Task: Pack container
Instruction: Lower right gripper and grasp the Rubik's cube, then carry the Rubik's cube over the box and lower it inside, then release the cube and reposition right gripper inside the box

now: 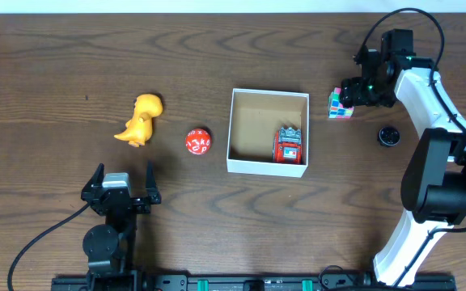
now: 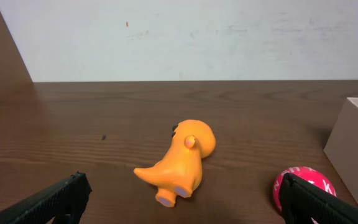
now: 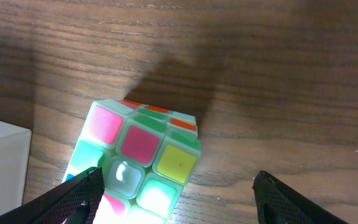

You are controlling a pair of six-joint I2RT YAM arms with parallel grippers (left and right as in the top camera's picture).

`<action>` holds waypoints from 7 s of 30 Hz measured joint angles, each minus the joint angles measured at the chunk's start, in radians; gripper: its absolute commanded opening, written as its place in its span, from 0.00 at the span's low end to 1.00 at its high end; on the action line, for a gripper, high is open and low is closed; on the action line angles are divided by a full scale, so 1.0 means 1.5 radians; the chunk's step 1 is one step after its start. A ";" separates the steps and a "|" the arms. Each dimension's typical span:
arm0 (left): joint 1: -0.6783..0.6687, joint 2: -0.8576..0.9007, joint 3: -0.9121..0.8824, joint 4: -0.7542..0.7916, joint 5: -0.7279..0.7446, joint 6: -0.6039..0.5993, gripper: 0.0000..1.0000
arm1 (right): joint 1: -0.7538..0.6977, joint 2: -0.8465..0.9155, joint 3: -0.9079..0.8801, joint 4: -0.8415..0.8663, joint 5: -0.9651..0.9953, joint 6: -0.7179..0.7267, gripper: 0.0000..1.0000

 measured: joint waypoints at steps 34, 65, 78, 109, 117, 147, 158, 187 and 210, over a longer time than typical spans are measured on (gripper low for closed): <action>0.000 0.000 0.000 0.000 0.000 0.000 0.98 | 0.084 0.010 0.099 -0.072 0.145 0.324 0.74; 0.000 0.000 0.000 0.000 0.000 0.000 0.98 | 0.084 0.076 0.098 -0.073 0.124 0.232 0.81; 0.000 0.000 0.000 0.000 0.000 0.000 0.98 | 0.084 0.083 0.098 -0.080 0.120 0.222 0.66; 0.000 0.000 0.000 0.000 0.000 0.000 0.98 | 0.085 -0.031 0.098 -0.102 0.118 0.218 0.43; 0.000 0.000 0.000 0.000 0.000 0.000 0.98 | 0.123 -0.124 0.099 -0.092 0.121 0.217 0.41; 0.000 0.000 0.000 0.000 0.000 0.000 0.98 | 0.294 -0.200 0.099 -0.105 0.098 0.218 0.46; 0.000 0.000 0.000 0.000 0.000 0.000 0.98 | 0.313 -0.171 0.099 -0.182 0.068 0.094 0.51; 0.000 0.000 0.000 0.000 0.000 0.000 0.98 | 0.315 -0.077 0.099 -0.142 0.067 -0.410 0.75; 0.000 0.000 0.000 0.000 0.000 0.000 0.98 | 0.333 -0.077 0.098 -0.101 -0.160 -0.182 0.01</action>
